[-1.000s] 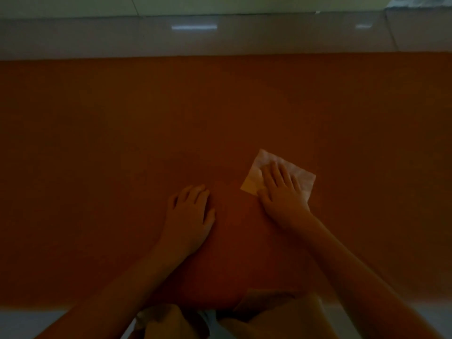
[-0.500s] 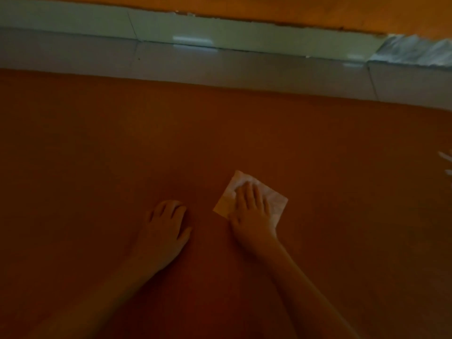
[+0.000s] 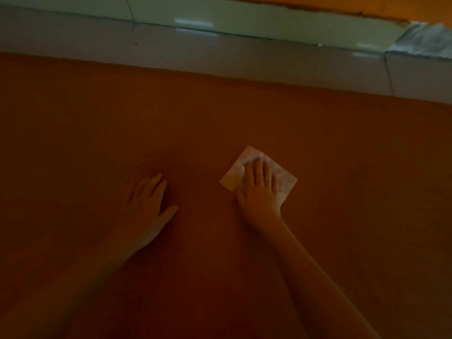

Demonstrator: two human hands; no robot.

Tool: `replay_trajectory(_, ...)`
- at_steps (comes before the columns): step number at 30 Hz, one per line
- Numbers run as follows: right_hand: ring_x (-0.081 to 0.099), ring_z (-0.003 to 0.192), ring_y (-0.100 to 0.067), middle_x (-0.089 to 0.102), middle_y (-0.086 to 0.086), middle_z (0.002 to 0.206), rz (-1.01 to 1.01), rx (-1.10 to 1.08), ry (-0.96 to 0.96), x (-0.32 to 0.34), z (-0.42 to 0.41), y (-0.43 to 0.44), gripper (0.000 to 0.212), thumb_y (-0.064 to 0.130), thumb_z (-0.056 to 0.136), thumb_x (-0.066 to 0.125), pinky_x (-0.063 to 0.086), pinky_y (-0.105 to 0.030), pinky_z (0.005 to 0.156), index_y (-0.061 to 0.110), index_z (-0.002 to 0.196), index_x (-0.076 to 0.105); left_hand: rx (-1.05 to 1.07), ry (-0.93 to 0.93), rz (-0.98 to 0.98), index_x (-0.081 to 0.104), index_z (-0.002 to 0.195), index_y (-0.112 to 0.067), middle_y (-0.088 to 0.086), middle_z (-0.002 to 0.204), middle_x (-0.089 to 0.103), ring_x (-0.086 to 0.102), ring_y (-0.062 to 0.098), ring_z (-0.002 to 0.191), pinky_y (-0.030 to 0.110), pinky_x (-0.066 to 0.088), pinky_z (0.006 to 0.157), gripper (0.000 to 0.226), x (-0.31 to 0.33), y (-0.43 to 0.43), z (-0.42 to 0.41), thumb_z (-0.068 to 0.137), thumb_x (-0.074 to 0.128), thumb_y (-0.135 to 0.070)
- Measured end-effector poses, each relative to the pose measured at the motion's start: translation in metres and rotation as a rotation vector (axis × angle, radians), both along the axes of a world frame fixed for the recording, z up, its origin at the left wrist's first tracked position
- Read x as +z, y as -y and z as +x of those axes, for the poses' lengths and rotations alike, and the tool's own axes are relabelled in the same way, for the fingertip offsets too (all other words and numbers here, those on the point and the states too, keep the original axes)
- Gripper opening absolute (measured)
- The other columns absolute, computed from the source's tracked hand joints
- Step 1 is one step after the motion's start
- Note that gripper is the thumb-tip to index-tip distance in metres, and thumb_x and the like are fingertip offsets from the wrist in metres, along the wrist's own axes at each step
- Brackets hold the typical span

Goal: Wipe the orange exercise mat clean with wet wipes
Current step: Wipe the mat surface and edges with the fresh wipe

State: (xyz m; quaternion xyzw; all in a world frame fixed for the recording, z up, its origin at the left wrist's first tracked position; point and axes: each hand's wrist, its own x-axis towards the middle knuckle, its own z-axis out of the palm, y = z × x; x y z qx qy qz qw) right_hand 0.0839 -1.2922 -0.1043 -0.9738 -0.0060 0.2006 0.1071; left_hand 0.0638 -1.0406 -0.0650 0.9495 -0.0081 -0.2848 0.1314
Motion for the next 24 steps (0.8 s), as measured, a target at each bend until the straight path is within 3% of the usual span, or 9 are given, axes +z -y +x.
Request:
replay_trajectory(4,-0.026,0.142,-0.022,-0.024,-0.004,0.155,0.085,0.402,-0.018,0.006,-0.018,-0.021,0.061,0.044,0.101,0.017,-0.012,-0.046,0.118,0.022,0.152,-0.007,-0.002,0.07,0.044,0.005,0.155,-0.025,-0.01,0.16,-0.011,-0.012,0.015,0.147,0.044,-0.001,0.119,0.074,-0.007,-0.001,0.012,0.095,0.037,-0.057)
replay_trajectory(6,-0.018,0.146,-0.023,-0.016,-0.004,0.157,0.08,0.55,-0.02,0.004,-0.018,-0.005,0.062,0.047,0.098,0.011,-0.009,-0.045,0.118,0.021,0.153,0.0,0.004,0.082,0.027,0.006,0.155,-0.024,-0.01,0.16,-0.01,-0.012,0.015,0.147,0.043,-0.001,0.119,0.076,-0.008,0.001,0.019,0.094,0.038,-0.057)
replay_trajectory(9,0.01,0.147,-0.031,0.014,-0.015,0.158,-0.017,0.466,0.063,0.0,0.009,0.031,0.07,0.044,0.091,0.011,0.018,-0.055,0.116,0.009,0.151,0.023,-0.033,0.072,0.006,0.002,0.154,-0.026,-0.011,0.16,-0.013,-0.015,0.014,0.146,0.042,-0.004,0.118,0.078,-0.007,0.003,0.029,0.093,0.039,-0.058)
replay_trajectory(13,-0.013,0.147,-0.025,-0.014,-0.01,0.159,-0.135,0.097,0.015,0.0,0.054,0.056,0.063,0.046,0.102,0.013,-0.004,-0.045,0.118,0.014,0.153,-0.005,-0.069,0.105,-0.029,0.006,0.154,-0.026,-0.009,0.16,-0.011,-0.015,0.015,0.146,0.045,-0.007,0.117,0.082,-0.01,0.009,0.04,0.091,0.047,-0.057)
replay_trajectory(16,-0.018,0.145,-0.027,-0.02,-0.01,0.158,-0.068,-0.08,-0.004,-0.001,0.076,0.029,0.062,0.043,0.103,0.019,-0.01,-0.046,0.115,0.017,0.153,-0.008,-0.091,0.076,-0.017,0.007,0.154,-0.026,-0.008,0.16,-0.011,-0.015,0.018,0.147,0.046,-0.004,0.118,0.084,-0.01,0.018,0.045,0.09,0.051,-0.057)
replay_trajectory(21,-0.017,0.146,-0.023,-0.015,-0.005,0.159,-0.009,0.475,0.058,0.004,0.044,0.0,0.062,0.045,0.1,0.018,-0.012,-0.043,0.115,0.019,0.153,-0.002,-0.115,0.051,0.064,0.005,0.154,-0.025,-0.005,0.16,-0.012,-0.014,0.021,0.147,0.047,0.0,0.119,0.088,-0.006,0.025,0.048,0.088,0.053,-0.058)
replay_trajectory(24,-0.015,0.146,-0.02,-0.014,-0.004,0.16,-0.056,0.512,0.048,0.0,0.054,0.03,0.064,0.048,0.101,0.022,-0.006,-0.044,0.119,0.02,0.153,-0.002,-0.15,0.077,0.063,0.003,0.154,-0.025,-0.005,0.16,-0.014,-0.016,0.02,0.146,0.047,-0.002,0.118,0.091,-0.006,0.022,0.048,0.087,0.054,-0.058)
